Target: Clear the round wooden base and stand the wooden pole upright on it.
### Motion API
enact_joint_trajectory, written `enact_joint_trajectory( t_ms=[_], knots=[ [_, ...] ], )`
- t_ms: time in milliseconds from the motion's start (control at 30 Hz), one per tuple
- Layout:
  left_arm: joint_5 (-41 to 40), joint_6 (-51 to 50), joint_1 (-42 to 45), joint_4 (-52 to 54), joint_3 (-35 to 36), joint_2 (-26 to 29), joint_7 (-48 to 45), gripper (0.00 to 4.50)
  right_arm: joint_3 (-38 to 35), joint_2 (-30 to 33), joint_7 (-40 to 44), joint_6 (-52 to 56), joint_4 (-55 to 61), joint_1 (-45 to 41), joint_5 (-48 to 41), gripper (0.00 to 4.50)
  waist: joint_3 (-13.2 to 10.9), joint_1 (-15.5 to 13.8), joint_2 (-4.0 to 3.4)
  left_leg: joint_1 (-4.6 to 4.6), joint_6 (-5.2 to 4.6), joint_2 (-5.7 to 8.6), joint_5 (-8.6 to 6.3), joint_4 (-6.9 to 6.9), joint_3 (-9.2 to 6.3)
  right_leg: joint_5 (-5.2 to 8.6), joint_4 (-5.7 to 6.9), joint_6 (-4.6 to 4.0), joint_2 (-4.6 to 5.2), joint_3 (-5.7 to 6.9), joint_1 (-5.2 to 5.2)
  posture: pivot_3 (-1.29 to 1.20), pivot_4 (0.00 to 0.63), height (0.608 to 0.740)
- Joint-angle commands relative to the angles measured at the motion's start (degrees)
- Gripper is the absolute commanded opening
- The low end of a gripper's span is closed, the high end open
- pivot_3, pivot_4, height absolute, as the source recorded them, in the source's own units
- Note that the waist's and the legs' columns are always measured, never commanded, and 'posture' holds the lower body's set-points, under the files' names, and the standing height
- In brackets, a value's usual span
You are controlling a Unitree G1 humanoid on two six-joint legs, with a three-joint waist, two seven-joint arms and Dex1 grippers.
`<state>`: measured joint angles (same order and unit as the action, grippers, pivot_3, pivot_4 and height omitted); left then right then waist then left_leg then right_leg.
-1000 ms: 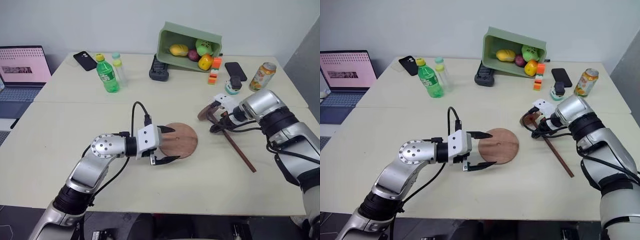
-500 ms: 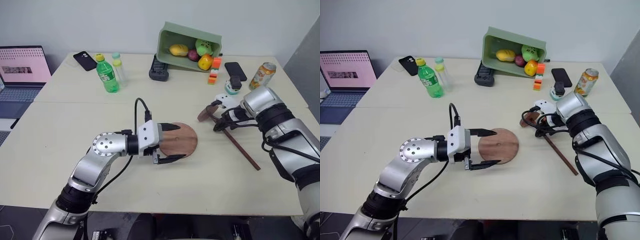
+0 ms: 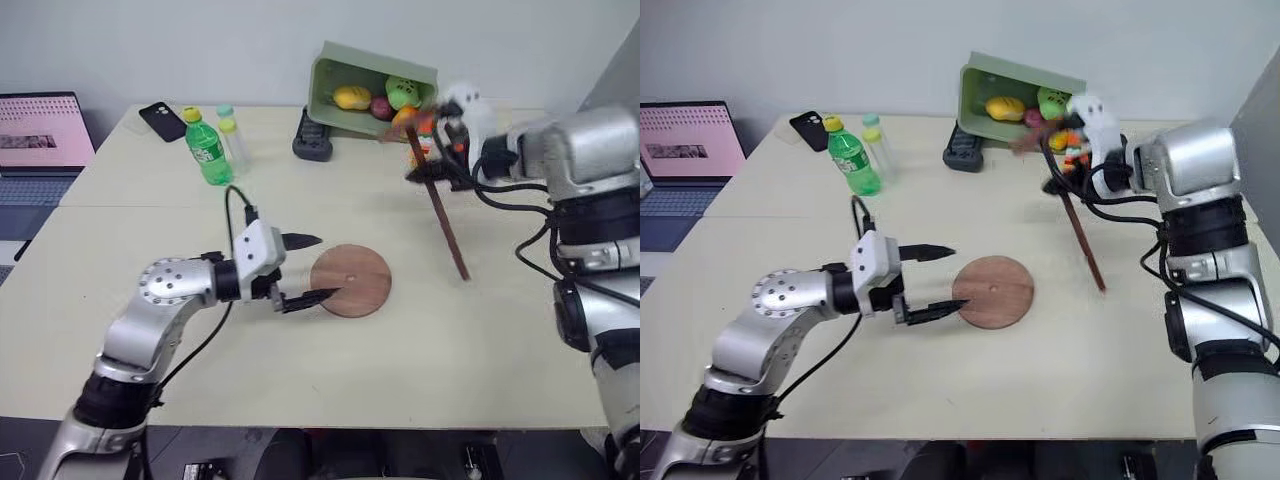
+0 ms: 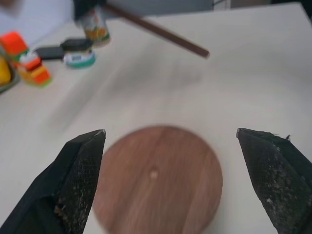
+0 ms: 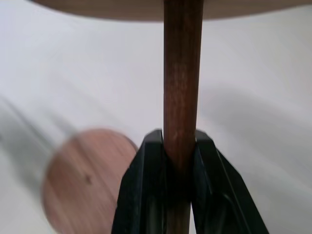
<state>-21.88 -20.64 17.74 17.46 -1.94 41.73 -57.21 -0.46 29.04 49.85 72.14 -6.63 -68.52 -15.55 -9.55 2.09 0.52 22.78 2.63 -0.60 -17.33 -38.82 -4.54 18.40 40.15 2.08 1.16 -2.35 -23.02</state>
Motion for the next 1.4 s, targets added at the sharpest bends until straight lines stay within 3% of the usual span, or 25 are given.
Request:
enact_joint_trajectory(
  t_ms=[33,233,533,933,1400],
  knots=[
    [-0.7,-0.1,-2.1,2.6,3.9,5.1,-2.8,4.50,-7.9,-5.7,-4.0,-11.1,23.1,10.4,-6.1,0.26,0.1,-0.1,0.12,0.14,0.01,-0.02,0.00,-0.06,-0.04,0.00,0.06,0.00,-0.01,0.04,-0.13,0.00,0.150,0.740],
    [-0.3,0.2,-1.5,1.5,3.8,8.2,-4.9,4.50,-7.4,-15.1,-9.2,-24.9,32.3,21.6,-8.9,0.26,0.0,-0.3,0.07,0.14,0.03,0.24,0.03,-0.16,0.10,0.00,0.29,0.01,0.03,-0.08,-0.18,0.00,0.150,0.740],
    [0.8,-0.5,1.6,1.6,0.9,8.9,-6.6,4.50,0.3,-19.3,-12.5,-40.7,30.5,32.2,-5.7,0.26,0.1,0.3,0.09,0.04,0.03,0.07,0.03,-0.13,0.08,0.00,0.40,0.00,-0.08,-0.06,-0.21,0.00,0.150,0.740],
    [2.0,0.8,1.1,1.1,0.1,9.2,-8.1,4.50,5.3,-19.2,-12.6,-51.3,24.7,37.1,-3.7,0.26,0.1,0.7,0.09,0.02,0.04,0.05,0.04,-0.13,0.06,0.01,0.42,0.00,-0.12,-0.05,-0.21,0.00,0.150,0.740],
    [3.2,2.7,0.4,-0.5,0.4,9.2,-9.2,4.50,8.3,-18.2,-12.1,-54.2,22.9,38.7,-3.8,0.26,0.1,0.7,0.09,0.02,0.04,0.04,0.04,-0.13,0.06,0.01,0.43,0.00,-0.11,-0.05,-0.21,0.00,0.150,0.740]
  ],
)
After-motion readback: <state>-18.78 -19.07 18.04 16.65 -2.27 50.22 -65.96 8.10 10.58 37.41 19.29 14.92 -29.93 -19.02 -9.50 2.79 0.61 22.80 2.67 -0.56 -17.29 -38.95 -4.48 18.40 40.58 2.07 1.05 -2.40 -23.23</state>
